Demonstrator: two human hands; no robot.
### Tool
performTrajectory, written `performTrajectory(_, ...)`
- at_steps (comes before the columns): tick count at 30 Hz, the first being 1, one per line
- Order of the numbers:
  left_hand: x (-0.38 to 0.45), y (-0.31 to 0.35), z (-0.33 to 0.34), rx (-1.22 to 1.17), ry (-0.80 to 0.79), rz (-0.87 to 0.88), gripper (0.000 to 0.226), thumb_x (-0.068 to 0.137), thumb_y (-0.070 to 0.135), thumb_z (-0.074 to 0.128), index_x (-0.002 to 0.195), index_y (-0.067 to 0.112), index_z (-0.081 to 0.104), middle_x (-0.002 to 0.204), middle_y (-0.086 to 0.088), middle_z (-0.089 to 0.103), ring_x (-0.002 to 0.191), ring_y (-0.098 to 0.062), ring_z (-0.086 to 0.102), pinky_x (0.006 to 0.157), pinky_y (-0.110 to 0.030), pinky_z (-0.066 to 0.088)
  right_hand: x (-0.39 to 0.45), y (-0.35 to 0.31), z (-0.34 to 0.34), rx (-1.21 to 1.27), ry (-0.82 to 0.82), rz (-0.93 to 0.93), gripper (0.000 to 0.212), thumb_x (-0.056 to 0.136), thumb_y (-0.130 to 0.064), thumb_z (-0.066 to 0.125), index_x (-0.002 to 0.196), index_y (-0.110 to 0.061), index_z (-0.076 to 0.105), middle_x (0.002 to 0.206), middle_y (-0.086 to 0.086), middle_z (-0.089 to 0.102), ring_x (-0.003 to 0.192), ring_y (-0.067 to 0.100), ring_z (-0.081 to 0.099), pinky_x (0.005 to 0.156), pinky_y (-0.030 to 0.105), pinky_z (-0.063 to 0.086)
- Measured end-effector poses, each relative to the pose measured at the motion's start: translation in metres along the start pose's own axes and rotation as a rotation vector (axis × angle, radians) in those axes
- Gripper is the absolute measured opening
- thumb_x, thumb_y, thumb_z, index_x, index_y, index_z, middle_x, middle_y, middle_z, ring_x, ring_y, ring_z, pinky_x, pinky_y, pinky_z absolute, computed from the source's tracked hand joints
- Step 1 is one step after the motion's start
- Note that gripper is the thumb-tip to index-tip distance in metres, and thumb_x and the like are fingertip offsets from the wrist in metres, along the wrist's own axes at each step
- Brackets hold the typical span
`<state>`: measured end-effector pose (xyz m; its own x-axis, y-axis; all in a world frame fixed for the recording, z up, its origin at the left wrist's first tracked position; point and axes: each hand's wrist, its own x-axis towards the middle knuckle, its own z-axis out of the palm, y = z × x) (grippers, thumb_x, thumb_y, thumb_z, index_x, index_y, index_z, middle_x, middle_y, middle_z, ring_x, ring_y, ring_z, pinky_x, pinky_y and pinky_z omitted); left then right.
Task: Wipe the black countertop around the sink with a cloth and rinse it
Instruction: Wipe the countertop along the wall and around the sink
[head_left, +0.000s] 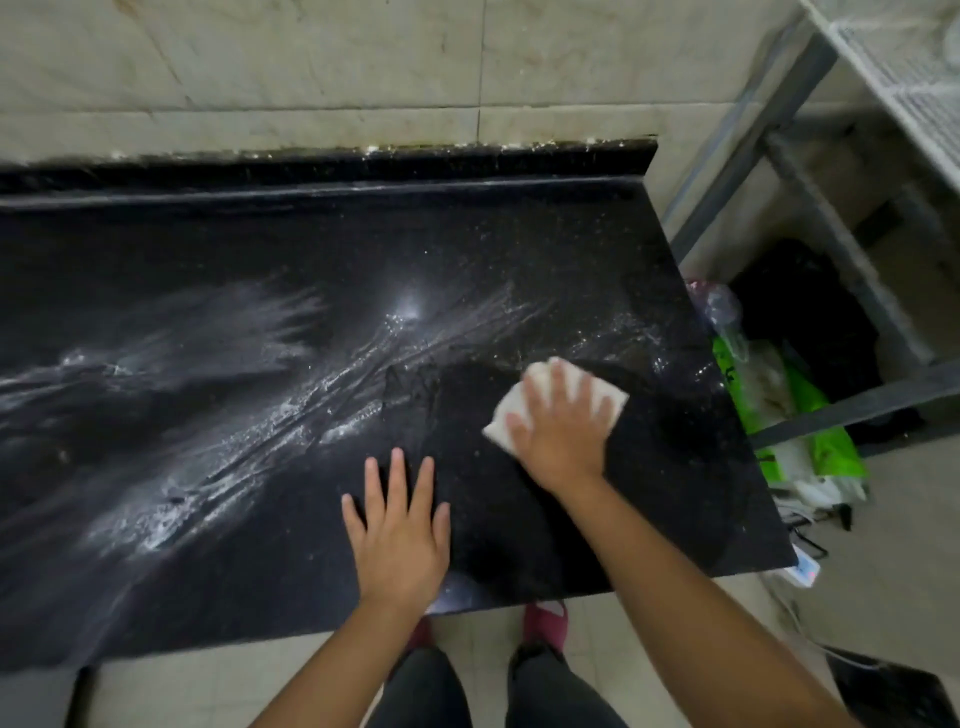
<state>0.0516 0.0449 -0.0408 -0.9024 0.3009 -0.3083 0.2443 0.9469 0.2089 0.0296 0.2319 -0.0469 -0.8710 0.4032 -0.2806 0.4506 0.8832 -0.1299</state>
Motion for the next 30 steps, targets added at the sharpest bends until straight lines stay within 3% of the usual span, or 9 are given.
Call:
performTrajectory(4,-0.008,0.011,0.003,-0.076,0.092,-0.095,0.053,0.089,0.038,0.027,0.121,0.010,0.060,0.128,-0.020,0.055,0.119,-0.045,0.047,0.086,-0.068,0.035,-0.084,-0.010,0.037,-0.031,0.061,-0.400,0.055,0.081,-0.051,0.030,0.133,-0.034,0.037,0.146,-0.001,0.038,0.130,0.031,0.030,0.103,0.051,0.019)
performTrajectory(7,-0.013,0.024,0.010,-0.112,0.144,-0.129,0.053,0.087,0.033,0.028,0.122,0.008,0.058,0.129,-0.020,0.054,0.121,-0.045,0.045,0.089,-0.067,0.033,-0.090,0.082,0.031,-0.089,0.144,-0.292,0.044,0.089,-0.051,0.023,0.123,-0.031,0.042,0.137,-0.001,0.037,0.120,0.029,0.036,0.094,0.051,0.024)
performTrajectory(10,-0.013,0.033,0.017,-0.091,0.142,-0.174,0.063,0.085,0.042,0.016,0.131,0.016,0.050,0.139,-0.013,0.046,0.131,-0.037,0.035,0.101,-0.062,0.025,-0.049,0.161,0.001,-0.076,0.141,-0.024,0.067,0.092,-0.058,0.001,0.131,-0.023,0.042,0.141,0.010,0.041,0.122,0.034,0.032,0.097,0.059,0.030)
performTrajectory(13,-0.012,0.033,0.025,-0.082,0.175,-0.225,0.081,0.075,0.054,-0.008,0.143,0.028,0.025,0.153,-0.001,0.018,0.143,-0.023,0.006,0.112,-0.048,0.002,-0.010,0.144,-0.016,0.022,0.125,0.075,0.087,0.073,-0.061,-0.002,0.144,-0.022,0.030,0.154,0.010,0.019,0.139,0.041,0.013,0.107,0.063,0.010)
performTrajectory(15,-0.012,0.035,0.023,-0.055,0.147,-0.249,0.077,0.076,0.054,-0.008,0.145,0.030,0.017,0.155,0.002,0.009,0.143,-0.020,-0.002,0.113,-0.046,-0.002,-0.001,0.099,-0.012,-0.025,0.077,-0.047,0.090,0.067,-0.058,-0.004,0.146,-0.027,0.024,0.156,0.005,0.011,0.141,0.038,0.009,0.109,0.058,0.005)
performTrajectory(19,-0.013,0.038,0.018,-0.038,0.106,-0.280,0.067,0.081,0.046,0.002,0.145,0.031,0.013,0.156,0.002,0.004,0.143,-0.019,-0.005,0.113,-0.044,-0.003,-0.062,0.059,0.021,-0.125,0.110,-0.471,0.054,0.079,-0.051,0.030,0.126,-0.032,0.048,0.135,0.002,0.053,0.124,0.031,0.037,0.099,0.054,0.030)
performTrajectory(22,-0.014,0.038,0.019,-0.027,0.097,-0.278,0.067,0.081,0.046,0.001,0.146,0.030,0.011,0.156,0.002,0.003,0.143,-0.019,-0.006,0.113,-0.044,-0.004,-0.102,0.124,0.025,-0.116,0.077,-0.511,0.049,0.094,-0.053,0.012,0.127,-0.032,0.041,0.139,0.001,0.039,0.124,0.030,0.034,0.096,0.050,0.023)
performTrajectory(26,-0.013,0.038,0.020,-0.045,0.157,-0.263,0.069,0.081,0.049,0.000,0.145,0.028,0.018,0.155,0.000,0.010,0.143,-0.021,-0.001,0.113,-0.045,-0.002,-0.056,0.204,-0.004,-0.128,0.139,-0.201,0.059,0.094,-0.052,0.009,0.131,-0.022,0.045,0.141,0.010,0.037,0.122,0.035,0.032,0.093,0.060,0.035)
performTrajectory(30,-0.014,0.038,0.018,-0.050,0.148,-0.282,0.069,0.080,0.049,0.001,0.145,0.030,0.017,0.155,0.003,0.007,0.143,-0.018,-0.004,0.113,-0.043,-0.004,-0.006,0.157,-0.021,-0.018,0.035,0.004,0.081,0.076,-0.061,0.001,0.148,-0.026,0.017,0.157,0.006,0.003,0.141,0.036,0.001,0.112,0.054,0.005)
